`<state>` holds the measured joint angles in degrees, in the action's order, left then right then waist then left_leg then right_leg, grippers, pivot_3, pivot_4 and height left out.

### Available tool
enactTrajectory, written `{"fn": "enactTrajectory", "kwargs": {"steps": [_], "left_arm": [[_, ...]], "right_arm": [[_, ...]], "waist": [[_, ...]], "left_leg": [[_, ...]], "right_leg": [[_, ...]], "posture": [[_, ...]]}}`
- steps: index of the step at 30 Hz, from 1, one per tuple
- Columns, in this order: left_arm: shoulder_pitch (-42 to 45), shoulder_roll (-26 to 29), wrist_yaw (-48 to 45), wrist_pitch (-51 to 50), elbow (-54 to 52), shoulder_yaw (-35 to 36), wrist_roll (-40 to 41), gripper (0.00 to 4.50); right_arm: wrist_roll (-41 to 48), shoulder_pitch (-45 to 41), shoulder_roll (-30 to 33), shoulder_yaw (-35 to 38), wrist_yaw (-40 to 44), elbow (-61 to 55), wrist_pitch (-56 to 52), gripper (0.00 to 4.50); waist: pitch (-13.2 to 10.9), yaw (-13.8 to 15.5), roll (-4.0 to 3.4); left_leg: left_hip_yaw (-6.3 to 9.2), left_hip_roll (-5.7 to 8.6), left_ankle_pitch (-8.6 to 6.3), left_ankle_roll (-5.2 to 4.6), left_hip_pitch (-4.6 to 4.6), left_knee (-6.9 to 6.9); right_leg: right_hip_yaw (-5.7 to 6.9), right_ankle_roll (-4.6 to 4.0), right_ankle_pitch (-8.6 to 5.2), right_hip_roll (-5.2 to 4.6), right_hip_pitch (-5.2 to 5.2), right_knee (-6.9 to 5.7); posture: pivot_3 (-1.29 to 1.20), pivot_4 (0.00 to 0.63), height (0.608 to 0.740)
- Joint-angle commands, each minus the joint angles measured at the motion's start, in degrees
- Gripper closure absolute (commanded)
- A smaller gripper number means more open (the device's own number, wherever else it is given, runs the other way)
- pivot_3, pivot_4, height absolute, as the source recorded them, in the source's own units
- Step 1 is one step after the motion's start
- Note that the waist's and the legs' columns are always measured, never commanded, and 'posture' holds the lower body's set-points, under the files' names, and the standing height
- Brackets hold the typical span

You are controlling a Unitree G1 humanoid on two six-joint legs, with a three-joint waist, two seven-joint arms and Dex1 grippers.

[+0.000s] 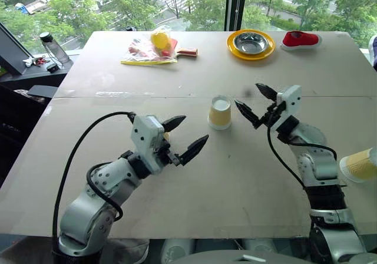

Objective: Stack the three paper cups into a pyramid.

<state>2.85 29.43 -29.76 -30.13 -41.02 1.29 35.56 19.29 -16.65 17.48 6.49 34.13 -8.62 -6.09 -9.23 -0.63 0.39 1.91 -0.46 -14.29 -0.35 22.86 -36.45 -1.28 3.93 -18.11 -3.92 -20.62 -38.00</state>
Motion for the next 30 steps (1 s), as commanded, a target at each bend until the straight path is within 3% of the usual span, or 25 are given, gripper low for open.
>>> {"fn": "enactTrajectory", "kwargs": {"steps": [1, 8, 11, 15, 23, 30], "left_arm": [[3.64, 0.50, -2.87, -1.77, -1.19, -2.52, 3.03, 0.00], [13.76, 4.83, -13.03, -5.67, 3.95, -5.67, 6.42, 0.00], [18.59, 5.72, -15.92, -7.24, 6.91, -5.75, 7.99, 0.00], [21.61, 5.92, -18.39, -8.56, 7.46, -6.42, 9.47, 0.00], [23.31, 5.77, -18.44, -10.10, 7.22, -5.93, 10.07, 0.00], [24.02, 5.00, -17.43, -10.92, 6.64, -5.73, 10.55, 0.00]], "right_arm": [[1.85, 4.12, 2.22, 7.79, -4.46, -10.41, 0.68, 0.06], [1.77, 20.91, 7.79, 23.73, -9.12, -22.09, -2.35, 0.06], [2.69, 30.58, 5.95, 28.66, -11.03, -26.62, -4.53, 0.06], [1.86, 36.77, 2.69, 30.44, -14.01, -28.00, -4.53, 0.06], [2.71, 38.33, -2.65, 30.61, -19.06, -24.55, -4.10, 0.06], [6.89, 35.97, -3.62, 32.44, -23.76, -21.15, -7.91, 0.06]], "waist": [[0.00, -0.28, -0.01], [0.01, -0.05, 0.00], [0.02, 0.29, -0.03], [0.02, -0.69, -0.05], [0.06, -0.19, -0.07], [0.06, -0.08, -0.07]], "left_leg": [[-0.01, 0.01, 0.00, 0.01, 0.00, 0.00], [-0.02, 0.03, 0.01, 0.00, -0.05, 0.00], [0.07, 0.02, 0.01, 0.00, -0.04, 0.00], [-0.14, 0.01, 0.01, -0.01, -0.14, -0.02], [-0.10, -0.01, 0.01, 0.00, -0.15, -0.04], [-0.09, -0.01, 0.02, 0.02, -0.13, -0.05]], "right_leg": [[-0.02, 0.00, 0.00, 0.01, 0.00, -0.01], [-0.07, 0.00, 0.00, 0.19, 0.01, -0.04], [0.02, -0.01, -0.01, 0.26, 0.05, -0.05], [-0.24, -0.01, -0.01, 0.26, 0.05, -0.06], [-0.22, -0.01, -0.01, 0.27, 0.06, -0.07], [-0.21, -0.01, -0.01, 0.25, 0.06, -0.07]], "posture": [[0.00, 0.150, 0.740], [0.00, 0.150, 0.740], [0.00, 0.150, 0.740], [0.00, 0.150, 0.740], [0.00, 0.150, 0.740], [0.00, 0.150, 0.740]]}}
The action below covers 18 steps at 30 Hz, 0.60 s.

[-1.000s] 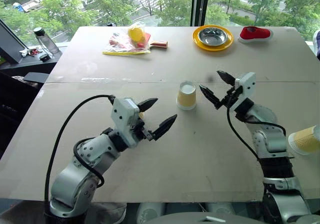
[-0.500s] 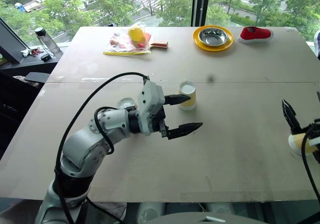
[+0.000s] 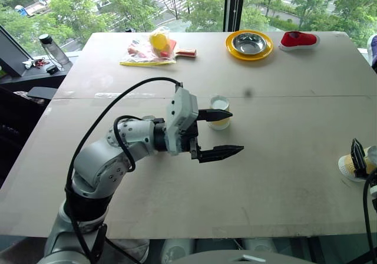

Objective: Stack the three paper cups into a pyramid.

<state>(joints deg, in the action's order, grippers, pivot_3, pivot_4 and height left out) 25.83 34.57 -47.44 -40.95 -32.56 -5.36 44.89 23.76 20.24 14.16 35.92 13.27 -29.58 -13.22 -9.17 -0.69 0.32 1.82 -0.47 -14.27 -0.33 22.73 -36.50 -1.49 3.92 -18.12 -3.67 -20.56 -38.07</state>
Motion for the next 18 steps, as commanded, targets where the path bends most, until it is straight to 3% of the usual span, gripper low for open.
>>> {"fn": "enactTrajectory", "kwargs": {"steps": [1, 8, 11, 14, 18], "left_arm": [[1.03, -0.14, 0.36, -0.17, -1.90, 0.95, 1.28, 0.00], [0.76, -0.34, 0.81, -0.42, -2.27, 1.08, 1.48, 0.00], [0.57, -0.44, 0.92, -0.45, -2.32, 1.20, 1.38, 0.00], [0.40, -0.45, 1.11, -0.48, -2.45, 1.29, 1.43, 0.00], [0.51, -0.46, 1.13, -0.14, -2.25, 1.22, 0.96, 0.00]], "right_arm": [[2.89, -1.08, -0.34, 3.31, -3.38, -0.08, -0.87, 0.06], [6.76, 0.38, -0.11, 3.62, -3.08, -0.05, -2.26, 0.06], [7.71, 0.52, 0.04, 2.94, -3.13, -0.50, -2.90, 0.87], [7.84, 0.56, 0.21, 2.26, -3.25, -0.96, -3.19, 2.33], [6.35, -0.76, 1.01, -0.27, -3.34, -1.65, -3.68, 2.50]], "waist": [[0.00, -0.02, -0.01], [0.01, -0.04, -0.01], [0.01, -0.04, -0.02], [0.01, -0.04, -0.02], [0.02, -0.16, -0.02]], "left_leg": [[0.01, 0.00, 0.00, 0.00, 0.00, 0.00], [0.00, 0.01, 0.00, -0.01, 0.00, 0.00], [0.00, 0.01, -0.02, -0.03, 0.00, 0.00], [0.00, 0.00, -0.02, -0.04, 0.00, -0.01], [0.00, 0.01, -0.02, -0.03, 0.00, -0.02]], "right_leg": [[0.00, 0.00, 0.00, 0.00, 0.00, 0.00], [0.00, 0.00, 0.00, 0.00, 0.00, -0.01], [0.00, 0.00, 0.00, 0.01, 0.00, -0.01], [-0.01, 0.00, 0.00, 0.01, 0.00, -0.01], [0.00, 0.00, 0.00, 0.01, 0.00, -0.02]], "posture": [[0.00, 0.150, 0.740], [0.00, 0.150, 0.740], [0.00, 0.150, 0.740], [0.00, 0.150, 0.740], [0.00, 0.150, 0.740]]}}
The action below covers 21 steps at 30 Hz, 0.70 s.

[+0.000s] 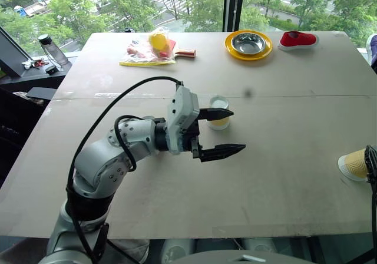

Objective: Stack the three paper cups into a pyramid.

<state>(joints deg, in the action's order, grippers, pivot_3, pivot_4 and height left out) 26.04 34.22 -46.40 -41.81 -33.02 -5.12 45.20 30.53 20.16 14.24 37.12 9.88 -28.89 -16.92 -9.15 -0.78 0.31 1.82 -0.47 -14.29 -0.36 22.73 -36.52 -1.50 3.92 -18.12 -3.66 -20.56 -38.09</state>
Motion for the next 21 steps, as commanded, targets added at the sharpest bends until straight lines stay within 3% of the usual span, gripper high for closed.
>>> {"fn": "enactTrajectory", "kwargs": {"steps": [1, 4, 7, 11, 17, 21], "left_arm": [[0.20, -0.21, 0.23, 0.76, -1.79, 1.13, 0.72, 0.00], [-0.61, -0.80, 1.46, 0.72, -2.04, 1.95, 1.24, 0.00], [-3.80, -2.50, 5.16, 0.30, -2.67, 4.46, 2.87, 0.00], [-10.54, -1.92, 8.15, 1.99, -4.94, 5.19, -0.80, 0.00], [-19.92, -2.68, 14.56, 3.77, -9.41, 7.37, -4.29, 0.00], [-23.81, -4.80, 19.04, 6.32, -10.37, 8.38, -7.67, 0.00]], "right_arm": [[-0.94, -1.13, 1.43, -2.02, 0.19, -2.36, 0.11, 2.50], [-1.74, -3.31, 3.21, -4.08, 0.81, -2.26, -0.14, 2.50], [-4.42, -7.33, 6.77, -9.83, 3.02, -1.72, -1.23, 2.50], [-7.22, -16.10, 10.10, -18.87, 5.73, 0.50, -2.85, 2.50], [-10.11, -32.24, 7.85, -30.67, 7.50, 8.66, -5.13, 2.50], [-11.36, -37.54, 5.14, -34.83, 8.92, 13.76, -4.87, 2.50]], "waist": [[0.00, -0.12, 0.00], [0.01, -0.15, -0.01], [0.04, -0.38, -0.06], [0.04, -0.53, -0.06], [0.04, 0.00, -0.03], [0.05, 0.34, 0.00]], "left_leg": [[0.00, 0.00, 0.00, 0.00, -0.01, -0.01], [-0.01, 0.00, 0.01, 0.01, -0.02, -0.03], [-0.06, 0.00, 0.01, 0.01, -0.02, -0.05], [0.01, -0.02, 0.01, 0.01, -0.02, -0.09], [0.03, -0.07, 0.02, 0.03, 0.02, -0.19], [0.11, -0.06, 0.07, 0.12, 0.09, -0.20]], "right_leg": [[-0.01, 0.00, 0.00, 0.00, 0.00, -0.01], [-0.02, 0.00, 0.00, 0.01, 0.00, -0.04], [-0.07, 0.00, 0.00, 0.00, -0.01, -0.05], [-0.02, 0.00, 0.00, 0.05, -0.02, -0.11], [0.00, 0.00, 0.00, 0.05, -0.03, -0.12], [0.08, 0.00, 0.00, 0.01, -0.03, -0.10]], "posture": [[0.00, 0.150, 0.740], [0.00, 0.150, 0.740], [0.00, 0.150, 0.740], [0.00, 0.150, 0.740], [0.00, 0.150, 0.740], [0.00, 0.150, 0.740]]}}
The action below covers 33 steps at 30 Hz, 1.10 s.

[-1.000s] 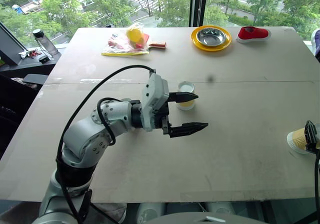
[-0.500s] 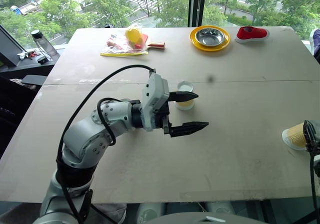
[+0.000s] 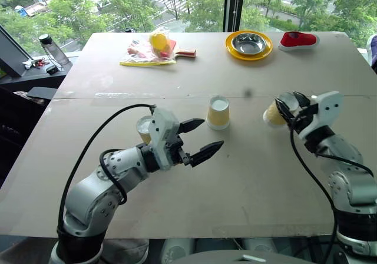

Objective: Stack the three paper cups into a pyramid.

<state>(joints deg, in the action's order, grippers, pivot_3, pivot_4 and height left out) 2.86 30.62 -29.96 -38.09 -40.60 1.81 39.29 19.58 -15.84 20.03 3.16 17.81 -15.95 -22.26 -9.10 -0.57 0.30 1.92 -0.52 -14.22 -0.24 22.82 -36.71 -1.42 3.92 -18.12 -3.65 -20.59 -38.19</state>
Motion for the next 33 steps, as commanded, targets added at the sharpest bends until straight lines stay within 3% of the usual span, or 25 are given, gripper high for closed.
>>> {"fn": "enactTrajectory", "kwargs": {"steps": [1, 9, 28, 29, 32, 33], "left_arm": [[-1.45, -1.52, 3.39, 3.35, -3.04, 1.60, -2.81, 0.00], [-6.46, -3.04, 5.94, 6.96, -4.01, 0.22, -7.75, 0.00], [-8.40, -4.07, 3.12, 10.28, -2.90, -2.08, -9.20, 0.00], [-8.34, -4.16, 3.13, 10.45, -2.74, -2.11, -9.28, 0.00], [-8.15, -4.53, 3.49, 10.65, -2.64, -2.14, -9.32, 0.00], [-8.17, -4.65, 3.56, 10.74, -2.68, -2.14, -9.34, 0.00]], "right_arm": [[-0.50, -2.43, -1.38, -1.44, 0.93, 1.52, 0.28, 2.50], [-1.80, -5.15, -4.12, -5.98, 2.84, 3.06, -1.04, 2.50], [-4.60, -5.62, -5.93, -8.86, 5.13, 3.38, -0.93, 2.50], [-4.60, -5.63, -5.91, -8.72, 5.27, 3.42, -0.86, 1.48], [-4.62, -5.55, -5.72, -8.13, 5.61, 3.45, -0.42, 0.14], [-4.62, -5.48, -5.60, -7.60, 5.43, 3.36, -0.44, 0.02]], "waist": [[0.00, 0.16, 0.00], [0.00, -0.31, 0.00], [0.02, -0.44, 0.02], [0.02, -0.43, 0.03], [0.02, -0.38, 0.03], [0.02, -0.38, 0.03]], "left_leg": [[0.02, 0.00, 0.00, 0.00, 0.03, -0.02], [-0.02, 0.00, -0.04, -0.06, 0.01, -0.03], [-0.02, 0.01, -0.08, -0.14, -0.03, -0.07], [-0.02, 0.01, -0.08, -0.14, -0.02, -0.06], [-0.02, 0.01, -0.09, -0.14, -0.02, -0.06], [-0.02, 0.01, -0.09, -0.14, -0.02, -0.06]], "right_leg": [[0.01, 0.00, 0.00, -0.01, 0.00, 0.00], [-0.05, 0.00, 0.00, 0.00, -0.03, -0.05], [-0.06, 0.00, 0.00, 0.02, -0.04, -0.14], [-0.06, 0.00, 0.00, 0.02, -0.04, -0.13], [-0.06, 0.00, 0.00, 0.01, -0.05, -0.13], [-0.06, 0.00, 0.00, 0.01, -0.04, -0.13]], "posture": [[0.00, 0.150, 0.740], [0.00, 0.150, 0.740], [0.00, 0.150, 0.740], [0.00, 0.150, 0.740], [0.00, 0.150, 0.740], [0.00, 0.150, 0.740]]}}
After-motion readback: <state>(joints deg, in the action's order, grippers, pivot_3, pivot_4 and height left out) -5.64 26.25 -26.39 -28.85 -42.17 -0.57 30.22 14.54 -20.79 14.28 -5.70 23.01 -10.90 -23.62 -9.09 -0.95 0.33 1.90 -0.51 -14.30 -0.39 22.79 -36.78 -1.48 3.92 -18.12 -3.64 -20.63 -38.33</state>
